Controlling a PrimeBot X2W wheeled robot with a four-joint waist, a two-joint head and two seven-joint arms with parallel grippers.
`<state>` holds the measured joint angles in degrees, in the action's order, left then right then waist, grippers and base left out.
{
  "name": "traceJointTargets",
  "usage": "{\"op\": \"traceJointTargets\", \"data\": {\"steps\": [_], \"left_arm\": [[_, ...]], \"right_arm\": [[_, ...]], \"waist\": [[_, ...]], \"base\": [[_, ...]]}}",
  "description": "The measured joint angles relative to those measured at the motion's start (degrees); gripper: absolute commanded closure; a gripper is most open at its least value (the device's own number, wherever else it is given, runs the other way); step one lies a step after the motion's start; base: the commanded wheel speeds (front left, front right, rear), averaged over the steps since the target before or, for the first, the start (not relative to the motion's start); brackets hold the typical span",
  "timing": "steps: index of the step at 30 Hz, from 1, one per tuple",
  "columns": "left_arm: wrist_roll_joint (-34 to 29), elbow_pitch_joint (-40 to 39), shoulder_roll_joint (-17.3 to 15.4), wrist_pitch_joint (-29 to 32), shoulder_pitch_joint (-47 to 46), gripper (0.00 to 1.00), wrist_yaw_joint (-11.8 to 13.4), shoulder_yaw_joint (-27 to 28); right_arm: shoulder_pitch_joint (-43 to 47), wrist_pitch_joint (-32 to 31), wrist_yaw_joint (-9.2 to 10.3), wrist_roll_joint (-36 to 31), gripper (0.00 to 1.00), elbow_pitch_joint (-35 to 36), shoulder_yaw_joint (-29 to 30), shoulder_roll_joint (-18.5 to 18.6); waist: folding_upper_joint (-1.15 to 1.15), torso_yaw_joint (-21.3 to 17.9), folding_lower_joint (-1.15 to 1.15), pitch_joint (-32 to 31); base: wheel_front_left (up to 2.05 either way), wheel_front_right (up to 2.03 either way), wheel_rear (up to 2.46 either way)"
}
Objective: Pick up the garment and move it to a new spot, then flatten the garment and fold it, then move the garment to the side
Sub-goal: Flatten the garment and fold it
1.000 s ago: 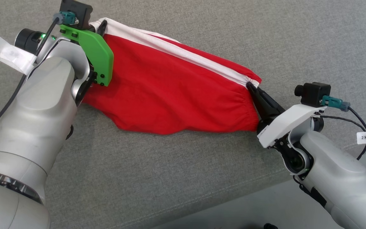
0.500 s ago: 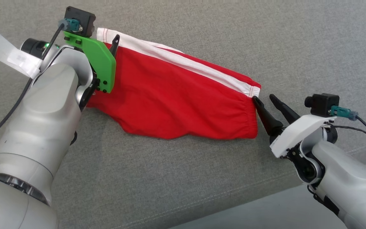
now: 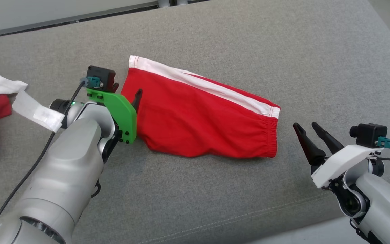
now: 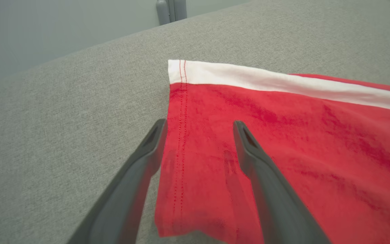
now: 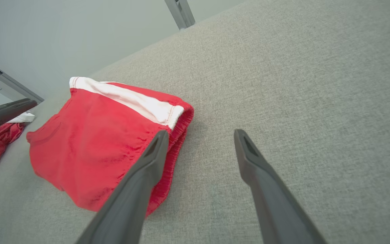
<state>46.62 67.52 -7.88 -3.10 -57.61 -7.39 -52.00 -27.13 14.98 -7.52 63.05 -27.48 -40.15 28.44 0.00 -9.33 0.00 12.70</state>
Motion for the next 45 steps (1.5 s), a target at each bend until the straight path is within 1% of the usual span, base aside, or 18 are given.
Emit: {"op": "traceJointTargets", "data": {"steps": [6,15,20,26,27,28,29,30,36,40,45], "left_arm": [[2.83,2.35,-0.67,0.23,2.12,0.00,0.19,2.08],[5.24,4.19,-1.59,1.01,2.92,0.00,1.18,4.04],[5.87,4.85,-2.02,2.10,2.99,0.00,1.59,4.31],[6.93,4.93,-1.65,4.02,2.99,0.00,1.57,4.75],[7.21,4.97,-1.52,4.26,3.03,0.20,1.47,4.85],[7.36,4.97,-1.35,4.35,3.12,0.61,1.35,5.02],[7.69,4.95,-1.20,4.56,3.25,0.82,1.31,5.11],[7.77,4.91,-1.02,4.90,3.43,1.00,1.21,5.03],[8.49,4.22,0.23,5.26,4.87,1.00,0.56,4.88],[9.66,4.32,1.12,2.85,6.27,1.00,0.86,5.73],[12.27,4.31,2.89,-0.52,8.96,1.00,1.36,8.11]], "right_arm": [[1.30,-0.64,0.00,-1.90,0.00,4.09,2.11,1.05],[3.88,-2.88,0.00,-5.13,0.00,10.68,8.21,2.30],[5.42,-4.83,0.00,-7.62,0.00,13.80,11.96,1.69],[7.19,-7.19,0.01,-10.98,0.00,17.63,15.85,-0.19],[7.46,-7.59,0.01,-11.46,0.00,18.28,16.53,-0.58],[7.77,-8.00,0.00,-11.93,0.00,18.86,17.12,-0.88],[8.13,-8.42,0.01,-12.38,0.00,19.40,17.70,-1.14],[8.41,-8.80,0.00,-12.89,0.00,19.87,18.30,-1.42],[10.03,-10.90,0.01,-15.28,0.00,22.27,21.49,-3.02],[10.75,-11.85,0.01,-16.88,0.00,23.74,23.41,-3.83],[12.43,-13.21,0.01,-18.17,0.00,25.41,26.04,-3.87]], "waist": [[0.00,-0.31,0.00,-1.70],[0.00,-2.43,0.00,1.50],[0.00,-3.47,0.00,3.12],[0.00,-3.89,0.00,3.52],[0.00,-3.88,0.00,3.44],[0.00,-3.84,0.00,3.36],[0.00,-3.80,0.00,3.27],[0.00,-3.75,0.00,3.17],[0.00,-3.32,0.00,2.34],[0.00,-2.82,0.00,1.38],[0.00,-1.55,0.00,-0.35]], "base": [[0.00,0.00,0.00],[0.00,0.00,0.00],[0.00,0.00,0.00],[0.00,0.00,0.00],[0.00,0.00,0.00],[0.00,0.00,0.00],[0.00,0.00,0.00],[0.00,0.00,0.00],[0.00,0.00,0.00],[0.00,0.00,0.00],[0.00,0.00,0.00]]}}
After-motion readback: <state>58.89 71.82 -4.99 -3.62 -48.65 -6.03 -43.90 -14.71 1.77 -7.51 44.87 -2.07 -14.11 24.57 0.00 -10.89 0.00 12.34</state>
